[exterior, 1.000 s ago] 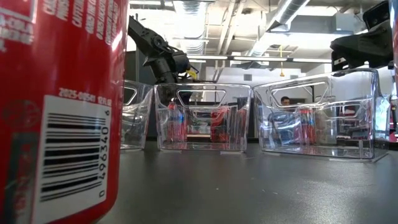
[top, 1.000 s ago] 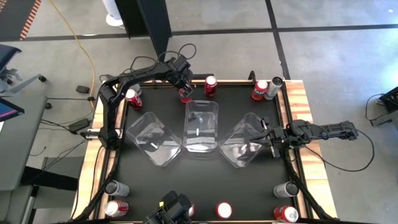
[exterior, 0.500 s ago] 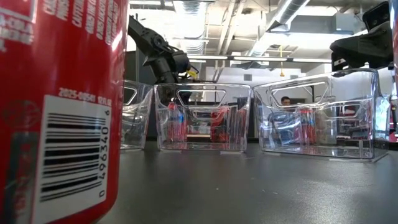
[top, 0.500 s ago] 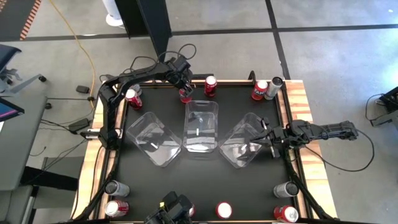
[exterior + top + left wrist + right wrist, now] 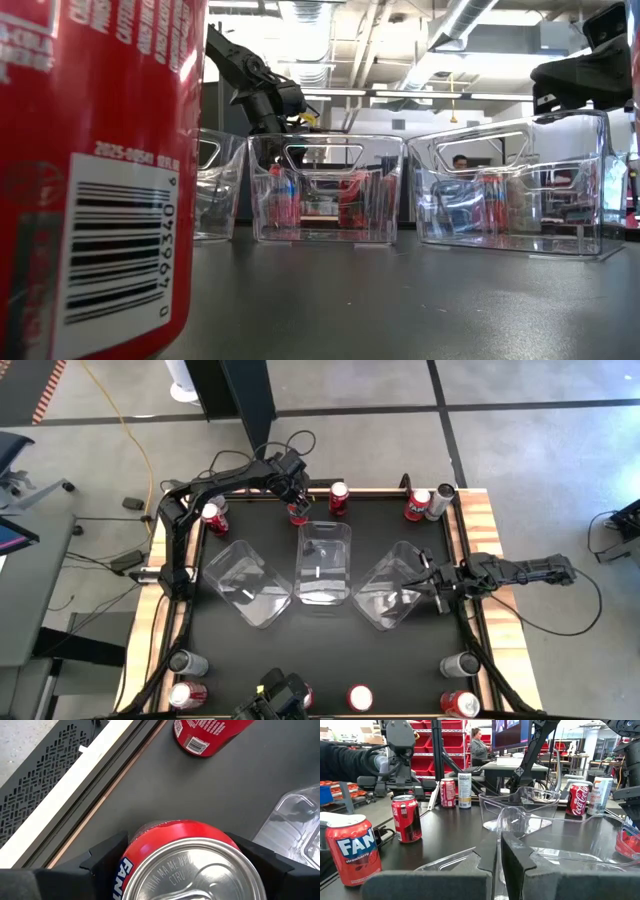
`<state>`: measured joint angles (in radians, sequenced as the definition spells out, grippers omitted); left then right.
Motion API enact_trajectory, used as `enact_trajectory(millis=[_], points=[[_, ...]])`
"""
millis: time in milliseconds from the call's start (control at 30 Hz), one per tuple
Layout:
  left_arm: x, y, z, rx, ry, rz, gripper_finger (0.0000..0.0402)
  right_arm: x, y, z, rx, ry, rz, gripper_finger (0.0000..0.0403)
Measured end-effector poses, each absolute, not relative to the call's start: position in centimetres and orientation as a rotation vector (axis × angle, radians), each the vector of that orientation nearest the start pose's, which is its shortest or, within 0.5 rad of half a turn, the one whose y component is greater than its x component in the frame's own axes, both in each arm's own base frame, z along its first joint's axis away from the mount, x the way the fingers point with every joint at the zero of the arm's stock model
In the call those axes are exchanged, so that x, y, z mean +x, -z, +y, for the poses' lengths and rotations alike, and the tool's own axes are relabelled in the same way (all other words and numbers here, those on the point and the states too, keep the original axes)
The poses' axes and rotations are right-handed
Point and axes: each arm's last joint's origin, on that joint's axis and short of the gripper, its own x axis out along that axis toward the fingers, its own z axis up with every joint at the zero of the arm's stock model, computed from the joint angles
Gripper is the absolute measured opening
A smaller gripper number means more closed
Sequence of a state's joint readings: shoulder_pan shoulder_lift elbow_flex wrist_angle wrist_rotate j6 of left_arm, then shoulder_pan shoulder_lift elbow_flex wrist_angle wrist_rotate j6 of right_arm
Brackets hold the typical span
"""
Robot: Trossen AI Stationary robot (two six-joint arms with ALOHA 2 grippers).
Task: Sort soda cans
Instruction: Put the top center orange soda can into the center transparent bin
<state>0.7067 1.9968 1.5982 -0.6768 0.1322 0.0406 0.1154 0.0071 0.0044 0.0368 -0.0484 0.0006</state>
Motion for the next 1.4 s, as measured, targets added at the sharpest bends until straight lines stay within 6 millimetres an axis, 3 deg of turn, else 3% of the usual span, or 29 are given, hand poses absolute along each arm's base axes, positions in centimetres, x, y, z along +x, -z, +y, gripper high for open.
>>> enact_trajectory(millis=[433,767,1067,1400], points=[[32.5,-22.5,27.3,-0.385,-0.489,1.011,0.0295,9.7,-16.8,1.3,0.002,-0.164,-0.035,0.0044],[32.8,-24.2,27.3,-0.352,-0.472,1.015,0.0295,9.7,-16.8,1.3,0.002,-0.164,-0.035,0.0044],[32.3,-27.9,27.0,-0.300,-0.486,0.970,0.0295,9.7,-16.8,1.3,0.002,-0.164,-0.034,0.0044],[30.1,-33.1,24.7,-0.250,-0.497,0.878,0.0295,9.7,-16.8,1.3,0.002,-0.164,-0.034,0.0044]])
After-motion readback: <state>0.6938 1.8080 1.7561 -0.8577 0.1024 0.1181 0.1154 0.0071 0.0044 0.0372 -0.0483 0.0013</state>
